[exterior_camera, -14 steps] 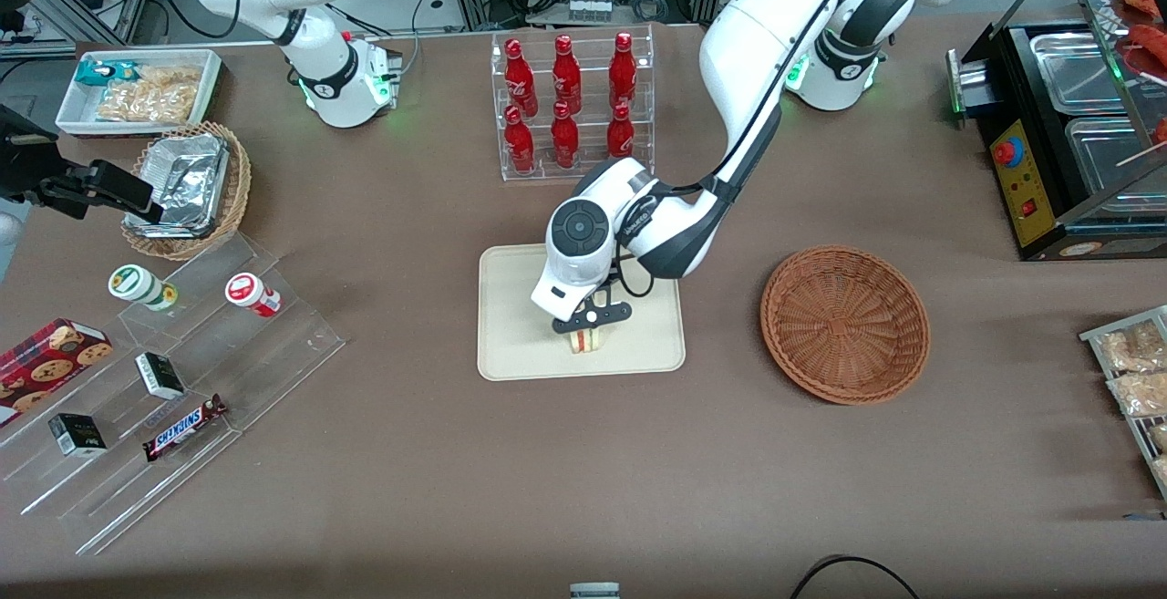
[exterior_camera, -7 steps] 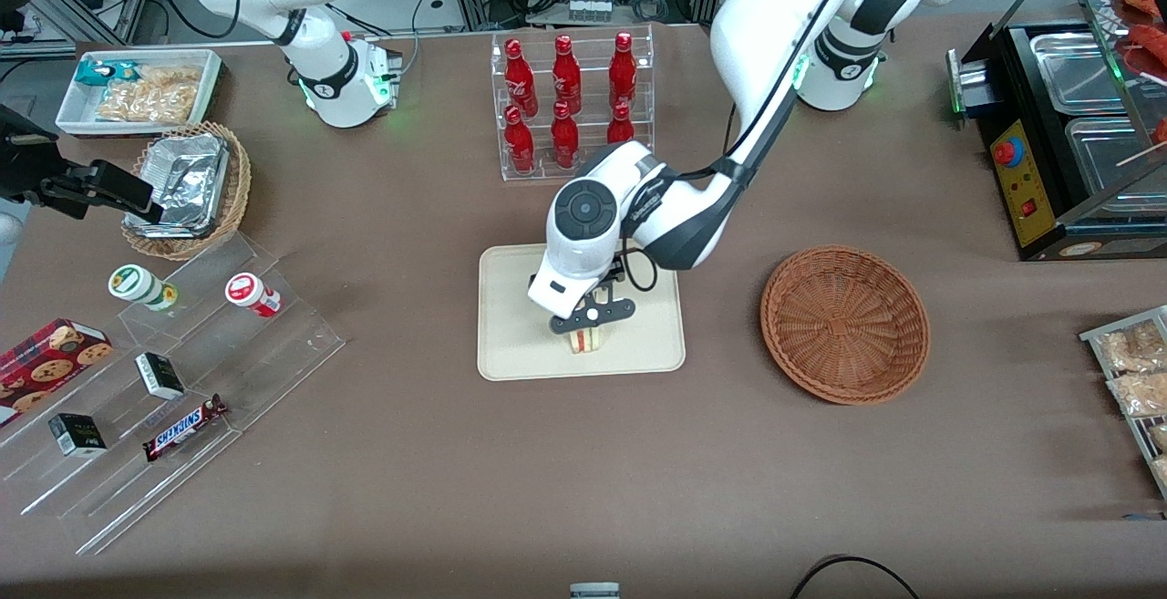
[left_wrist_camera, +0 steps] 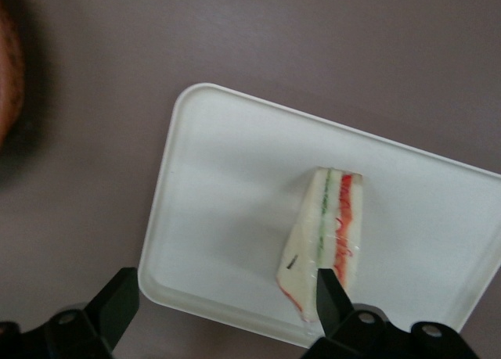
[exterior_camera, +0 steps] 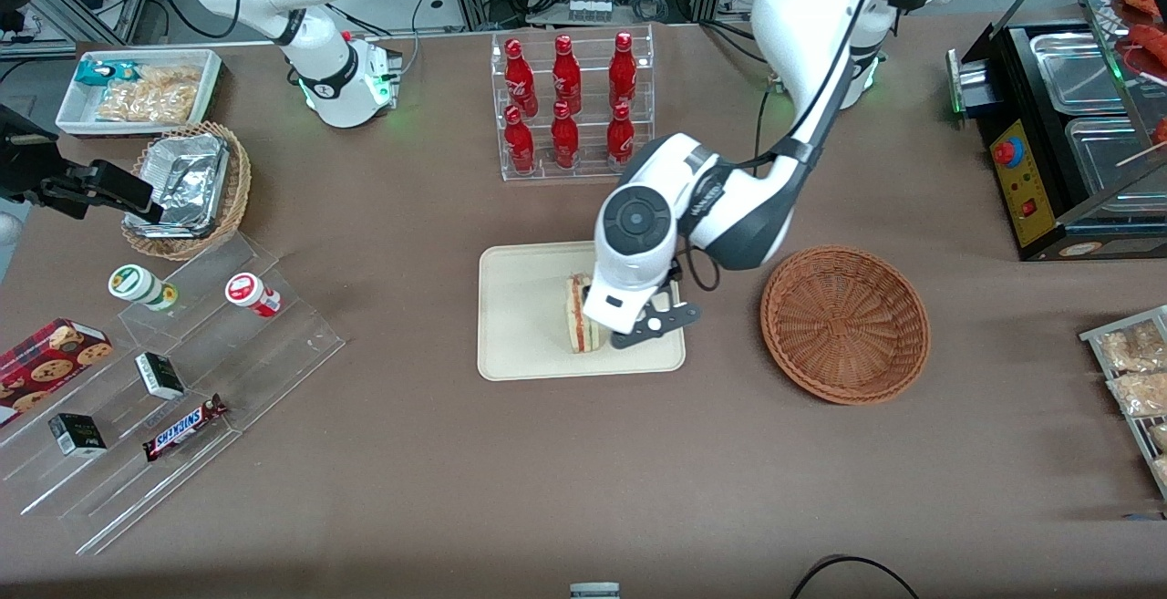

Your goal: Place sandwich from basket to tray

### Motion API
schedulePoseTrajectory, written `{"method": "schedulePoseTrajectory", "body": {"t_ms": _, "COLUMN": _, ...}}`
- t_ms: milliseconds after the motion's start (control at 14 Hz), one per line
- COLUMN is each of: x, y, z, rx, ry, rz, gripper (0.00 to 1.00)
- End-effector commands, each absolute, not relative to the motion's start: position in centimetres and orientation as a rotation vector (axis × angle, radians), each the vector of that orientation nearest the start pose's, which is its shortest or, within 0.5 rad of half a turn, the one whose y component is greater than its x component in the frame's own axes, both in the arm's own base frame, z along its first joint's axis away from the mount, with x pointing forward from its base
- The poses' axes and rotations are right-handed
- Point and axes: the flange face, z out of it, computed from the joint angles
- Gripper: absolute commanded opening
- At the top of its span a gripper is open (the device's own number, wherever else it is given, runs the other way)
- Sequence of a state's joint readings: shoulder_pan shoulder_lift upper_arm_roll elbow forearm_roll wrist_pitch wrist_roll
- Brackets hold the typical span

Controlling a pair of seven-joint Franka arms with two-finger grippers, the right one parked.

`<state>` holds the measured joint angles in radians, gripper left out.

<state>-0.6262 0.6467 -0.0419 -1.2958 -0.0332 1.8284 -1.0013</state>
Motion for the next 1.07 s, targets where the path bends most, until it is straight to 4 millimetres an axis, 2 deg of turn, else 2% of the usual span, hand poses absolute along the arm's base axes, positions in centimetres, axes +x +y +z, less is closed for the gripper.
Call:
{"method": "schedulePoseTrajectory", "body": {"t_ms": 0, "x": 56.7, "y": -38.3, "z": 38.0, "rx": -3.029, "ry": -0.464, "rz": 0.232, "gripper": 1.0}}
{"method": "schedulePoseTrajectory", "body": {"t_ms": 214, "x": 58.3, "y": -31.3, "z": 39.6, "rx": -3.04, "ry": -0.348, "rz": 0.288, "gripper": 1.0}}
{"method": "schedulePoseTrajectory", "body": {"t_ms": 571, "x": 59.1, "y": -20.5, "z": 42.9, "rx": -3.047, "ry": -0.124, "rz": 0.449, "gripper": 1.0}}
{"method": "schedulePoseTrajectory", "body": {"t_ms": 786, "x": 58.2, "y": -16.6, "z": 46.4, "rx": -3.05, "ry": -0.04, "rz": 0.495, "gripper": 1.0}}
{"method": "schedulePoseTrajectory", "body": {"t_ms": 929, "x": 57.7, "y": -12.5, "z": 49.8, "rx": -3.071, "ry": -0.056, "rz": 0.47, "gripper": 1.0}}
{"method": "schedulePoseTrajectory", "body": {"t_ms": 1000, "x": 57.4, "y": -11.4, "z": 50.8, "rx": -3.085, "ry": -0.016, "rz": 0.454, "gripper": 1.0}}
